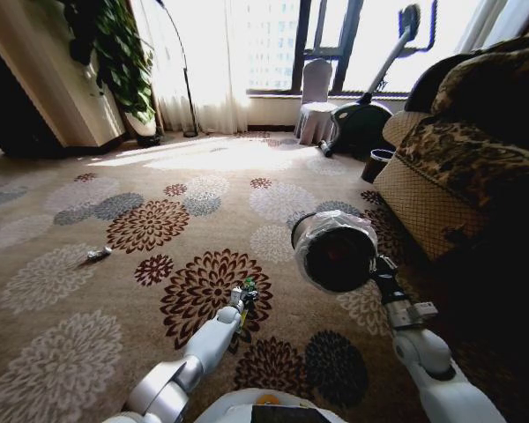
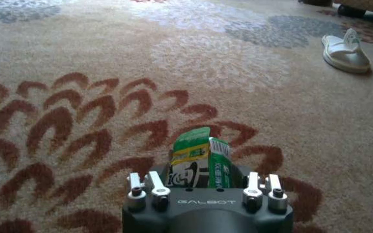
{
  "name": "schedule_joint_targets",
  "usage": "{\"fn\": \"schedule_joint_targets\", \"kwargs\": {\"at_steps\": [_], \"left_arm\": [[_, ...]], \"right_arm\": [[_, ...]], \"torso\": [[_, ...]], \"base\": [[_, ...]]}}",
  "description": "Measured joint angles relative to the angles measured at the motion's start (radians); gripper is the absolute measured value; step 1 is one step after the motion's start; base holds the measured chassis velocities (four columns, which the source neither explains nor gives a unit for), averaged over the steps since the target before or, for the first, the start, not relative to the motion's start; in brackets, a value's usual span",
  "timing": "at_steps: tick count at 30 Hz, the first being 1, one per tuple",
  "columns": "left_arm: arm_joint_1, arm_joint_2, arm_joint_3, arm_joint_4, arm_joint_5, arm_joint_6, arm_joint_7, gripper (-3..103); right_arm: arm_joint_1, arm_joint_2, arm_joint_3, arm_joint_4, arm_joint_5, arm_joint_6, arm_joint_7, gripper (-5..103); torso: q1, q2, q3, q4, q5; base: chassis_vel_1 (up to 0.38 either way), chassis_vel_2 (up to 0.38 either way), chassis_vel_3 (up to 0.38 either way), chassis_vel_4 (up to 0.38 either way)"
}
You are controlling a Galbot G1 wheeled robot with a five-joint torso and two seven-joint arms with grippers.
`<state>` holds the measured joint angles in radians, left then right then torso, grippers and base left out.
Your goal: Pick up the trash from the ground and place it into the trash bin.
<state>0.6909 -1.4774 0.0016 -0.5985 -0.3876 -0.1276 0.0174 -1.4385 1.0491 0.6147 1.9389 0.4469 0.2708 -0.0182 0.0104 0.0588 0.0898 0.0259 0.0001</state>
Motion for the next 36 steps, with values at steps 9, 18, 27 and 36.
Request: {"fn": "schedule_joint_targets", "kwargs": {"at_steps": [9,18,27,36], "left_arm": [[0.002,0.008,-0.017,0.001,-0.018,0.02,0.003,38],[0.041,0.045,-0.017,-0.083,-0.046,0.037,0.0,6],[0.238,0.168,-0.062,-0.475,-0.097,0.043,-0.028,0],[0.503,0.316,-0.177,-0.898,-0.117,-0.177,0.003,0]], "right_arm": [[0.0,0.0,0.0,0.0,0.0,0.0,0.0,0],[0.0,0.0,0.0,0.0,0.0,0.0,0.0,0],[0.0,0.0,0.0,0.0,0.0,0.0,0.0,0],[0.0,0.0,0.0,0.0,0.0,0.0,0.0,0]], "torso": [[0.0,0.0,0.0,-0.0002,-0.0002],[0.0,0.0,0.0,0.0,-0.0002],[0.0,0.0,0.0,0.0,0.0002],[0.0,0.0,0.0,0.0002,-0.0007]], "base": [[0.0,0.0,0.0,0.0],[0.0,0.0,0.0,0.0],[0.0,0.0,0.0,0.0],[0.0,0.0,0.0,0.0]]}}
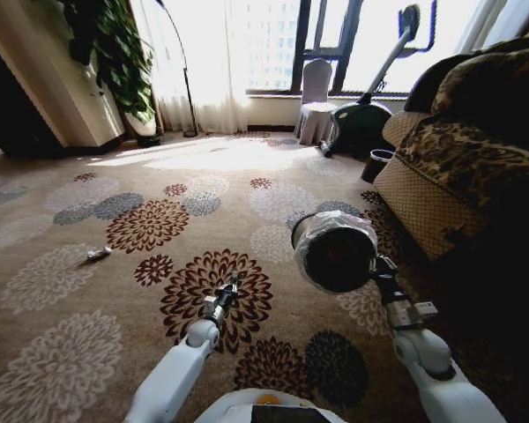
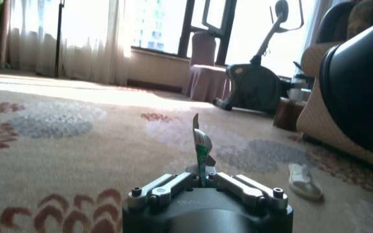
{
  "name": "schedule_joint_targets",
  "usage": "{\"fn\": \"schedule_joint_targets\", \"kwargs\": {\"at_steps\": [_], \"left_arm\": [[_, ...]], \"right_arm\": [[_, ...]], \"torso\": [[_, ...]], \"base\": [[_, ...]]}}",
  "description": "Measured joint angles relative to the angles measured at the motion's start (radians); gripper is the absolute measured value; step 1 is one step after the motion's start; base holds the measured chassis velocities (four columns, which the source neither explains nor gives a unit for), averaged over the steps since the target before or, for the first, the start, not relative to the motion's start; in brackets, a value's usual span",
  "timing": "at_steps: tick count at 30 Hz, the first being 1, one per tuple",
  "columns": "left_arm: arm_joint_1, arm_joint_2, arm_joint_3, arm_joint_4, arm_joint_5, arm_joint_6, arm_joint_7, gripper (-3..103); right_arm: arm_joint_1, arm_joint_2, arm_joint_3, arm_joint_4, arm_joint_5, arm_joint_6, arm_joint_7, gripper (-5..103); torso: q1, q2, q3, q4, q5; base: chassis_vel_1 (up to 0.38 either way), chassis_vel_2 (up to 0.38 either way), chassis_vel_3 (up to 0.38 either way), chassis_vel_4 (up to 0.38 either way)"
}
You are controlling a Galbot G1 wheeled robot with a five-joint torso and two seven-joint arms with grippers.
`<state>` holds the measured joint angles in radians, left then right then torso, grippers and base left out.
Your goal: Pick up the trash from the ground and place it into the trash bin.
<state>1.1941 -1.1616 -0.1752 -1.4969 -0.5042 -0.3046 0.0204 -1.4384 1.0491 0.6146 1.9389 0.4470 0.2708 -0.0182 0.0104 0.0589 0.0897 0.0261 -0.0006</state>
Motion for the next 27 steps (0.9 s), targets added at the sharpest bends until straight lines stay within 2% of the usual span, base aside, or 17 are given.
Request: {"fn": "schedule_joint_targets", "kwargs": {"at_steps": [1,2,3,6,7,9,10,11,12,13,15,17,22,27], "left_arm": [[0.031,0.022,-0.029,-0.05,-0.018,-0.046,0.02,0],[0.047,0.036,-0.047,-0.08,-0.033,-0.069,0.037,0],[0.062,0.06,-0.069,-0.132,-0.067,-0.1,0.078,0],[0.058,0.088,-0.077,-0.2,-0.118,-0.118,0.139,0],[0.046,0.11,-0.076,-0.256,-0.174,-0.12,0.196,0],[0.032,0.142,-0.074,-0.359,-0.279,-0.103,0.294,0],[0.032,0.142,-0.074,-0.359,-0.279,-0.103,0.294,0],[0.03,0.15,-0.074,-0.384,-0.31,-0.094,0.321,0],[0.024,0.168,-0.075,-0.438,-0.376,-0.067,0.381,0],[0.024,0.168,-0.075,-0.438,-0.376,-0.067,0.381,0],[0.001,0.203,-0.071,-0.503,-0.457,-0.027,0.474,0],[-0.019,0.236,-0.067,-0.539,-0.484,0.003,0.536,0],[-0.03,0.251,-0.071,-0.57,-0.487,0.013,0.557,0],[-0.031,0.217,-0.088,-0.56,-0.43,-0.008,0.513,0]], "right_arm": [[0.0,0.0,0.0,0.0,0.0,0.0,0.0,0],[0.0,0.0,0.0,0.0,0.0,0.0,0.0,0],[0.0,0.0,0.0,0.0,0.0,0.0,0.0,0],[0.0,0.0,0.0,0.0,0.0,0.0,0.0,0],[0.0,0.0,0.0,0.0,0.0,0.0,0.0,0],[0.0,0.0,0.0,0.0,0.0,0.0,0.0,0],[0.0,0.0,0.0,0.0,0.0,0.0,0.0,0],[0.0,0.0,0.0,0.0,0.0,0.0,0.0,0],[0.0,0.0,0.0,0.0,0.0,0.0,0.0,0],[0.0,0.0,0.0,0.0,0.0,0.0,0.0,0],[0.0,0.0,0.0,0.0,0.0,0.0,0.0,0],[0.0,0.0,0.0,0.0,0.0,0.0,0.0,0],[0.0,0.0,0.0,0.0,0.0,0.0,0.0,0],[0.0,0.0,0.0,0.0,0.0,0.0,0.0,0]], "torso": [[0.0,0.0,0.0,0.0,0.001],[0.0,0.0,0.0,0.0001,0.001],[0.0,0.0,0.0,0.0002,0.0003],[0.0,0.0,0.0,-0.0001,0.0007],[0.0,0.0,0.0,-0.0005,0.0004],[0.0,0.0,0.0,-0.0009,0.0008],[0.0,0.0,0.0,-0.0009,0.0008],[0.0,0.0,0.0,-0.0008,0.0009],[0.0,0.0,0.0,-0.0005,0.0007],[0.0,0.0,0.0,-0.0005,0.0007],[0.0,0.0,0.0,-0.0001,0.0006],[0.0,0.0,0.0,-0.0003,0.0005],[0.0,0.0,0.0,-0.0004,0.0008],[0.0,0.0,0.0,-0.0001,0.0004]], "base": [[0.0,0.0,0.0,0.0],[0.0,0.0,0.0,0.0],[0.0,0.0,0.0,0.0],[0.0,0.0,0.0,0.0],[0.0,0.0,0.0,0.0],[0.0,0.0,0.0,0.0],[0.0,0.0,0.0,0.0],[0.0,0.0,0.0,0.0],[0.0,0.0,0.0,0.0],[0.0,0.0,0.0,0.0],[0.0,0.0,0.0,0.0],[0.0,0.0,0.0,0.0],[0.0,0.0,0.0,0.0],[0.0,0.0,0.0,0.0]]}}
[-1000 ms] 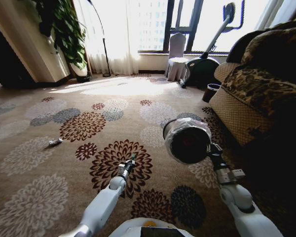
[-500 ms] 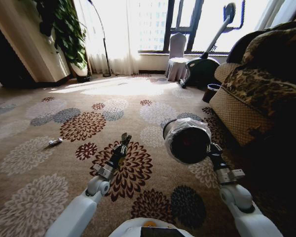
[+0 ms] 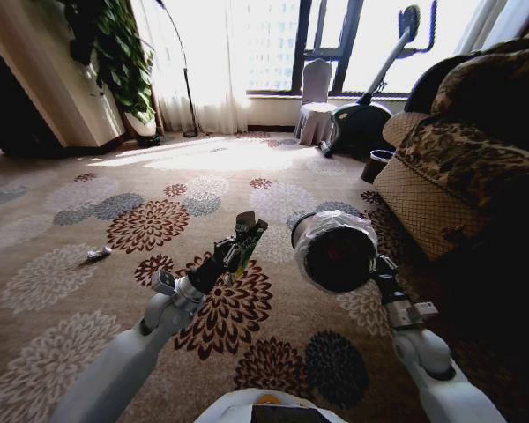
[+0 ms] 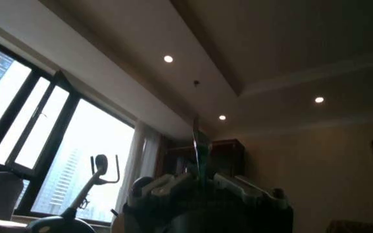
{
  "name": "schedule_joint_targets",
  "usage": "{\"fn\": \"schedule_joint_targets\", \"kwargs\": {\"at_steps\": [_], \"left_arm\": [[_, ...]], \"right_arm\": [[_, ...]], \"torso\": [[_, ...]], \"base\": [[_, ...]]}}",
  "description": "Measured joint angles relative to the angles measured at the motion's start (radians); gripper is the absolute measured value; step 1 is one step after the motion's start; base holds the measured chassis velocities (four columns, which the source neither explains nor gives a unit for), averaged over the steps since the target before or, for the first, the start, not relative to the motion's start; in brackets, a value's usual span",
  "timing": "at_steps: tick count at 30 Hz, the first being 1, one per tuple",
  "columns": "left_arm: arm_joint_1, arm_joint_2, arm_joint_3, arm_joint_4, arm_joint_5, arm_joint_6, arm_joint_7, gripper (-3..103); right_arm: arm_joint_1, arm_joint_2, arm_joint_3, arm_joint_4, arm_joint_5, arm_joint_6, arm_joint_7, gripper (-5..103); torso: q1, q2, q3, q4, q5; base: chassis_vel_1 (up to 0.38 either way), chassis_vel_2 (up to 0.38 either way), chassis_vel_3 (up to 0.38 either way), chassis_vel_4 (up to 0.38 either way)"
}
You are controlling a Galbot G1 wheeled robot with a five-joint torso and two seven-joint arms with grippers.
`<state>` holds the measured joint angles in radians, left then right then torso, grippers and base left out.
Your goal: Pick up the trash from the ground and place it into the trash bin.
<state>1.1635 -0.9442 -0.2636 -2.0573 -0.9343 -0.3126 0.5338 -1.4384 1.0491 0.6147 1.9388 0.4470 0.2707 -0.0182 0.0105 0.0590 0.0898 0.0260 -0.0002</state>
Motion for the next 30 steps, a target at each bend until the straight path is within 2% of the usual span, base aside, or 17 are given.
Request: {"fn": "schedule_joint_targets", "kwargs": {"at_steps": [5,7,14,16,21,27,29,30], "left_arm": [[-0.033,-0.005,0.005,0.005,0.031,-0.004,-0.024,0],[-0.102,0.006,0.022,-0.012,0.086,-0.003,-0.03,0],[-0.109,0.015,0.021,-0.042,0.094,0.002,-0.032,0],[-0.105,0.015,0.02,-0.044,0.095,0.002,-0.033,0],[-0.108,0.021,0.023,-0.06,0.094,0.005,-0.033,0],[-0.109,0.042,0.015,-0.09,0.085,0.009,-0.033,0],[-0.105,0.046,0.009,-0.104,0.079,0.011,-0.033,0],[-0.103,0.049,0.006,-0.115,0.074,0.012,-0.033,0]], "right_arm": [[0.0,0.0,0.0,0.0,0.0,0.0,0.0,0],[0.0,0.0,0.0,0.0,0.0,0.0,0.0,0],[0.0,-0.006,-0.011,0.004,-0.002,-0.009,0.001,0],[-0.002,-0.019,-0.031,0.014,-0.005,-0.031,0.002,0],[-0.023,-0.12,-0.209,0.091,-0.042,-0.211,-0.003,0],[-0.023,-0.127,-0.22,0.099,-0.045,-0.222,0.0,0],[-0.01,-0.142,-0.234,0.1,-0.033,-0.231,0.0,0],[0.025,-0.175,-0.262,0.106,0.003,-0.246,0.0,0]], "torso": [[0.0,0.0,0.0,0.0,0.0002],[0.0,0.0,0.0,-0.0005,0.0004],[0.0,0.0,0.0,-0.0001,0.0002],[0.0,0.0,0.0,-0.0006,0.0002],[0.0,0.0,0.0,0.0005,0.0004],[0.0,0.0,0.0,-0.0005,0.0004],[0.0,0.0,0.0,-0.001,0.0005],[0.0,0.0,0.0,-0.0011,0.0004]], "base": [[0.0,0.0,0.0,0.0],[0.0,0.0,0.0,0.0],[0.0,0.0,0.0,0.0],[0.0,0.0,0.0,0.0],[0.0,0.0,0.0,0.0],[0.0,0.0,0.0,0.0],[0.0,0.0,0.0,0.0],[0.0,0.0,0.0,0.0]]}}
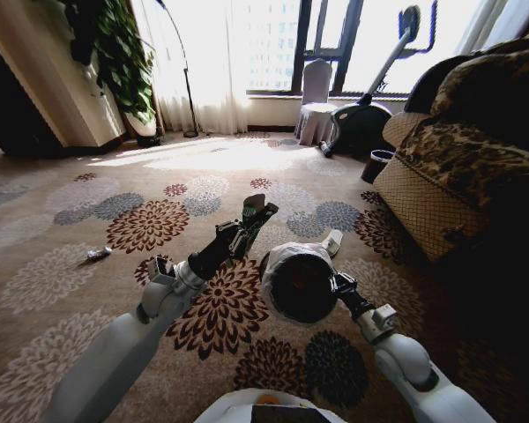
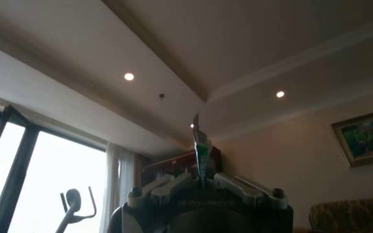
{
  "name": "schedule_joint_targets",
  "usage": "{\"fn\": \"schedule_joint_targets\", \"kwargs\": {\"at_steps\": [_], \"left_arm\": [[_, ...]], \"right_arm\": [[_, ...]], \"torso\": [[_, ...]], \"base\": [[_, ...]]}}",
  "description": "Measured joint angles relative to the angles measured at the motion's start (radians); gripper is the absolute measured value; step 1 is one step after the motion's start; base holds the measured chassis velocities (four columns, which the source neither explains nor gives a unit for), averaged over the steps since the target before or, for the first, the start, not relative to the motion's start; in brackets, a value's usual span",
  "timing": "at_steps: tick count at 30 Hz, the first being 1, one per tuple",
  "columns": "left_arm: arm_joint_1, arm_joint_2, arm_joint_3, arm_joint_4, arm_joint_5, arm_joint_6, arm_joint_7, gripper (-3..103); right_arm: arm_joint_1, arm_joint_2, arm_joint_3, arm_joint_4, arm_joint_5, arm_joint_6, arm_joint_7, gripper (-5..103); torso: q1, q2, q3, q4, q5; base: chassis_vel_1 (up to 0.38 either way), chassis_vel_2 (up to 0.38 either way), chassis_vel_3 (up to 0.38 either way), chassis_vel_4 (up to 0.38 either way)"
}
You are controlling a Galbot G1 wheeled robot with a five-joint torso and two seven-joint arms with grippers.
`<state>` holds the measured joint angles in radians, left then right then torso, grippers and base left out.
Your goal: Pick up the trash from the ground and place it into the trash bin.
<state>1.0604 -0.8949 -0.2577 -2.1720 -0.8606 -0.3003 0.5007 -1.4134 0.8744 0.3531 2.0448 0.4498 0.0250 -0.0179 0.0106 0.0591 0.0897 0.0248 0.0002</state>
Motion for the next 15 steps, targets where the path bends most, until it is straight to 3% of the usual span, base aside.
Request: {"fn": "schedule_joint_targets", "kwargs": {"at_steps": [3,6,15], "left_arm": [[-0.005,0.007,-0.001,-0.014,-0.013,0.005,0.001,0],[-0.021,0.01,0.012,-0.024,-0.038,0.016,0.001,0],[-0.066,0.017,0.041,-0.038,-0.088,0.049,0.003,0]], "right_arm": [[0.091,-0.07,-0.055,0.012,0.078,-0.028,-0.001,0],[0.148,-0.107,-0.092,0.0,0.113,-0.036,-0.002,0],[0.257,-0.114,-0.155,-0.089,0.131,-0.035,0.0,0]], "torso": [[0.0,0.0,0.0,0.0019,-0.0006],[0.0,0.0,0.0,0.0014,-0.0001],[0.0,0.0,0.0,0.0008,-0.0002]], "base": [[0.0,0.0,0.0,0.0],[0.0,0.0,0.0,0.0],[0.0,0.0,0.0,0.0]]}}
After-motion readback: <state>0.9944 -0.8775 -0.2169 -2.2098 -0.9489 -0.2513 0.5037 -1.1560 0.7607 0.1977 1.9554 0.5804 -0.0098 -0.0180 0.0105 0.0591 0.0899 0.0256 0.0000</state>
